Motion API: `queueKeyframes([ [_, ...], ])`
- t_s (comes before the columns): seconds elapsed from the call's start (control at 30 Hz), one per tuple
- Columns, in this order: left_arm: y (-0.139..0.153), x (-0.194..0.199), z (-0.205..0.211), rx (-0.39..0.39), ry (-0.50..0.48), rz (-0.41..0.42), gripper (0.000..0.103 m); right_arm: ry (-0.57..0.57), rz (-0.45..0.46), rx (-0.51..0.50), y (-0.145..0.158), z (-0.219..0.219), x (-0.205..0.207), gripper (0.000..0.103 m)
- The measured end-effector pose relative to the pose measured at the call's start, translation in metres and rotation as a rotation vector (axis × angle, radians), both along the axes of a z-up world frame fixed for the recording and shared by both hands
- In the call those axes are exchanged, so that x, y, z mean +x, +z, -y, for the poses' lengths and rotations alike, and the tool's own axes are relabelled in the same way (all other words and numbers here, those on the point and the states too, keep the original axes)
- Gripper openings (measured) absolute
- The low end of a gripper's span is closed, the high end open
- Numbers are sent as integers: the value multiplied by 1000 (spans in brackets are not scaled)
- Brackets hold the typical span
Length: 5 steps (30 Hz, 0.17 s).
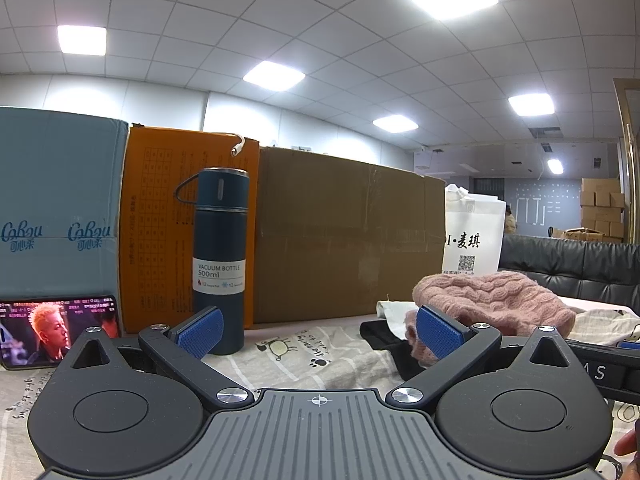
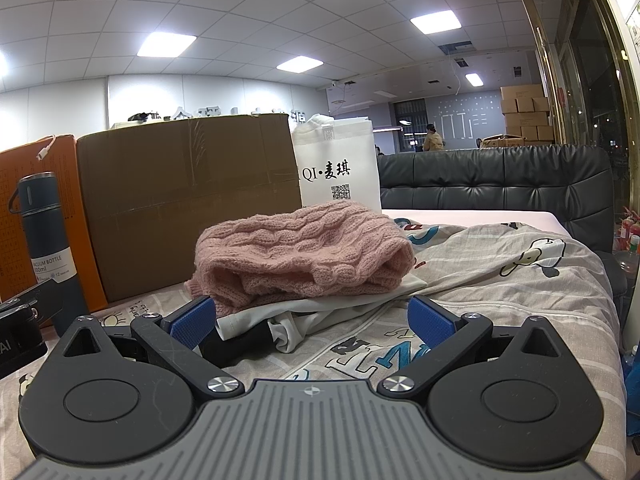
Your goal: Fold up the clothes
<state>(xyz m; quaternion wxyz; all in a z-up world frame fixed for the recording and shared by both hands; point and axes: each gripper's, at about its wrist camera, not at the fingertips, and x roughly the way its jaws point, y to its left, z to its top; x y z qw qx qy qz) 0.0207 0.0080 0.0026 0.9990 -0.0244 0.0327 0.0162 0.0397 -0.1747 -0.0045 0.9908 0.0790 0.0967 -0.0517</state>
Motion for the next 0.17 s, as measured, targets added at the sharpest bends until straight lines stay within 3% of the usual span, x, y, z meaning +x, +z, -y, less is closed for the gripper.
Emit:
queueKeyframes([
  [0.17,0,0,0,0,0,0,103,0,0,0,0,0,0,103],
])
